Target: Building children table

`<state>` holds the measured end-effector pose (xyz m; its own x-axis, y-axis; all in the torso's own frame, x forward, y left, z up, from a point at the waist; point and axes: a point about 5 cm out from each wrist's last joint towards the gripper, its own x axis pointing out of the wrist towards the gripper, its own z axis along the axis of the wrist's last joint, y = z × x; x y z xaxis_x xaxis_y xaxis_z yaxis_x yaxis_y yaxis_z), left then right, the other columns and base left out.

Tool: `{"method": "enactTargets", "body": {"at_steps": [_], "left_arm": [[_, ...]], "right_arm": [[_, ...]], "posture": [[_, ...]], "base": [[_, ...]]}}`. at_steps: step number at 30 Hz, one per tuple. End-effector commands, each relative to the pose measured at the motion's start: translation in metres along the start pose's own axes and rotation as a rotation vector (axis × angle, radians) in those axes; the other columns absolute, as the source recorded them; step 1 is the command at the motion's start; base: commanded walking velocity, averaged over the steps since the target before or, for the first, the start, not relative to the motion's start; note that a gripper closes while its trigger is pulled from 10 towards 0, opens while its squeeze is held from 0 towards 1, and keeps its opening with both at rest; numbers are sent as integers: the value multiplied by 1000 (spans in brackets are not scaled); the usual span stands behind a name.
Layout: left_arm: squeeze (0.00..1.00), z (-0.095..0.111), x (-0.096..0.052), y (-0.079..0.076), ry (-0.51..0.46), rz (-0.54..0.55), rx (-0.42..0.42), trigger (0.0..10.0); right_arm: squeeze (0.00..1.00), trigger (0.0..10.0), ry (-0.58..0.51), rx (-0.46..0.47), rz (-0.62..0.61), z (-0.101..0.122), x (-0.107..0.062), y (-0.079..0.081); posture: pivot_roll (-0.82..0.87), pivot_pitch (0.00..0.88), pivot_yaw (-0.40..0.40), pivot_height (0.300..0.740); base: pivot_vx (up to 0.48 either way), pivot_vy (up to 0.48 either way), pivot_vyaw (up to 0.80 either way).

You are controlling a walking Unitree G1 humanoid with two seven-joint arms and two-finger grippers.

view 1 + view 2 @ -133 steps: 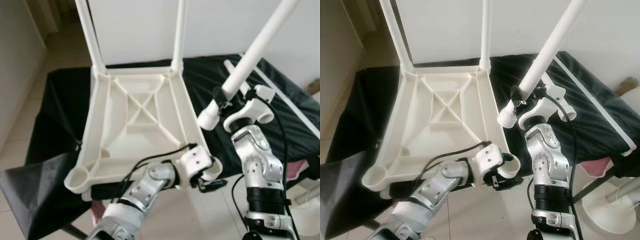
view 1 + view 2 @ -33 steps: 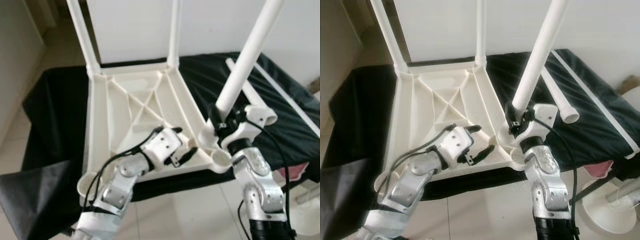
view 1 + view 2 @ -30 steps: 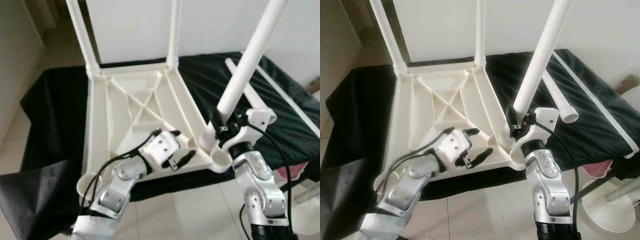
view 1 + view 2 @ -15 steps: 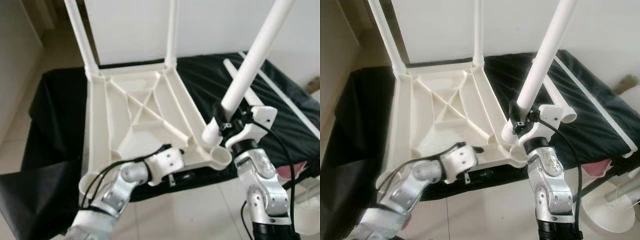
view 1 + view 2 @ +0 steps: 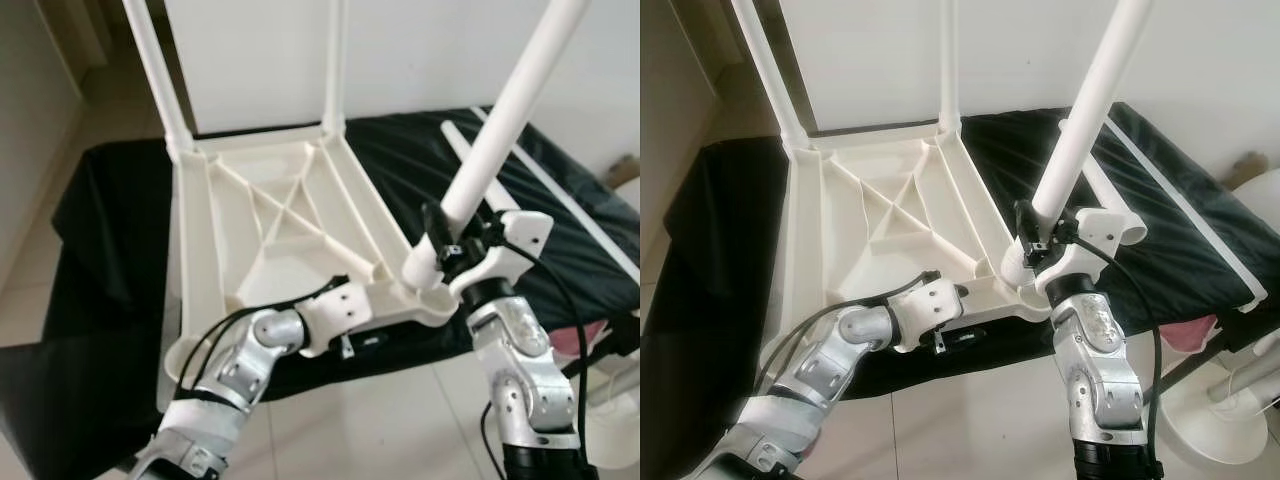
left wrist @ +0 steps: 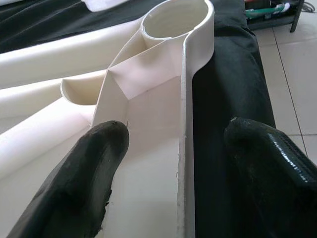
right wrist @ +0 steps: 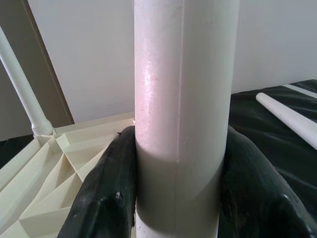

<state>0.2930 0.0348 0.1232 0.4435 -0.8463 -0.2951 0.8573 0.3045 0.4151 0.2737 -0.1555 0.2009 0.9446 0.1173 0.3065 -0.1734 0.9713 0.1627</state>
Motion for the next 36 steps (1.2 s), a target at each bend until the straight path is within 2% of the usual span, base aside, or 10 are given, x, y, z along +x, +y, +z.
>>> {"method": "enactTargets", "body": {"at_steps": [1, 6, 13, 18, 27, 36], "left_arm": [[0, 0, -6, 8, -27, 196, -49, 10000], [0, 6, -16, -1, -101, 124, -69, 10000], [0, 10, -24, 4, -148, 163, -100, 10000], [0, 16, -29, 2, -191, 159, -134, 10000], [0, 21, -34, 1, -208, 184, -129, 10000], [0, 24, -36, -1, -210, 191, -114, 10000]], "right_arm": [[0, 10000, -23, -8, -17, 2, -1, -3], [0, 10000, -21, -19, -54, 1, -6, -9], [0, 10000, 1, -22, -90, -4, -12, -16], [0, 10000, 13, -27, -96, -5, -16, -19], [0, 10000, 53, -60, -100, -9, -29, -26], [0, 10000, 62, -68, -103, -11, -31, -28]], "posture": [[-43, 65, -26, 740], [-36, 55, -29, 740], [-30, 49, -35, 740], [-28, 43, -39, 740], [-30, 50, -40, 740], [-31, 57, -39, 740]], "base": [[0, 0, 0], [0, 0, 0], [0, 0, 0], [0, 0, 0], [0, 0, 0], [0, 0, 0]]}}
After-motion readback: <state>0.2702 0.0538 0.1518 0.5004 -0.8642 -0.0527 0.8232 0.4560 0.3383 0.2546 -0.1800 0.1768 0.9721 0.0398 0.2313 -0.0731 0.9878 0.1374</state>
